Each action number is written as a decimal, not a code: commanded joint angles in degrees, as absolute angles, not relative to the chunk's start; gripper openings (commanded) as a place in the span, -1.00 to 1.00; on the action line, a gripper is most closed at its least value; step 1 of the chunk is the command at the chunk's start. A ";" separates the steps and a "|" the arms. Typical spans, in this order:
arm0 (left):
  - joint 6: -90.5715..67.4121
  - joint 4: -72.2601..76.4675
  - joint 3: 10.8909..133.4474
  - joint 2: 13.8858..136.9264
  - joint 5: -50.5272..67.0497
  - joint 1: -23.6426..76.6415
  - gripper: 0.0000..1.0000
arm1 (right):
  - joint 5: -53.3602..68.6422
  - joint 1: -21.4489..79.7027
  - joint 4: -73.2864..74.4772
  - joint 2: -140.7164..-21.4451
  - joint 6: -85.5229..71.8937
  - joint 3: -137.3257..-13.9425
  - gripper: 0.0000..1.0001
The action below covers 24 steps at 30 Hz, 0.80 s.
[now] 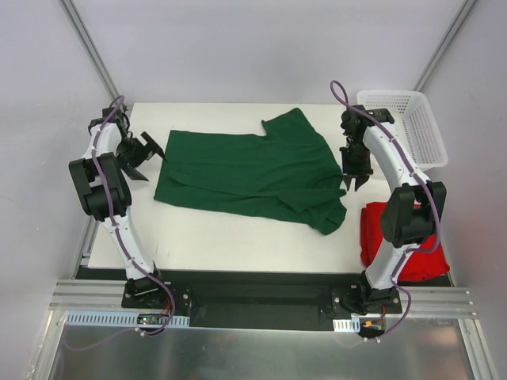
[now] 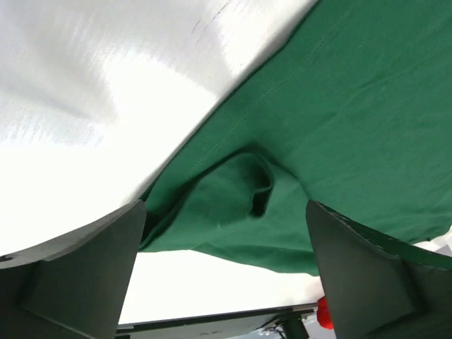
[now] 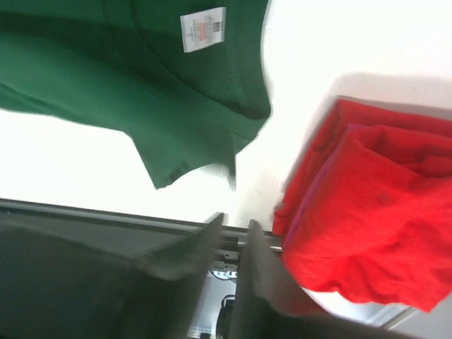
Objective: Fold and stack the t-shirts
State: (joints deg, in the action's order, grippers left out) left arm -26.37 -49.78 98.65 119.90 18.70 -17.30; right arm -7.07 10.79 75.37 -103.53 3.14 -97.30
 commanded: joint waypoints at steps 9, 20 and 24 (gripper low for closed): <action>-25.05 -49.57 90.71 108.83 18.10 -16.79 0.99 | -7.49 10.28 72.25 -92.04 0.44 -90.98 0.92; -25.57 -47.64 81.92 100.90 21.18 -16.44 0.99 | 0.72 18.70 56.95 -92.87 4.65 -79.79 0.92; -25.23 -47.64 80.51 98.09 20.74 -16.35 0.99 | -5.09 23.99 57.92 -100.80 7.99 -88.05 0.95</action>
State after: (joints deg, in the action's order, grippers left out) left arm -26.11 -47.81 81.82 102.65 19.77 -16.82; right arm -1.04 19.51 61.08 -95.04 3.92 -80.66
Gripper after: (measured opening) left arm 0.992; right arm 0.981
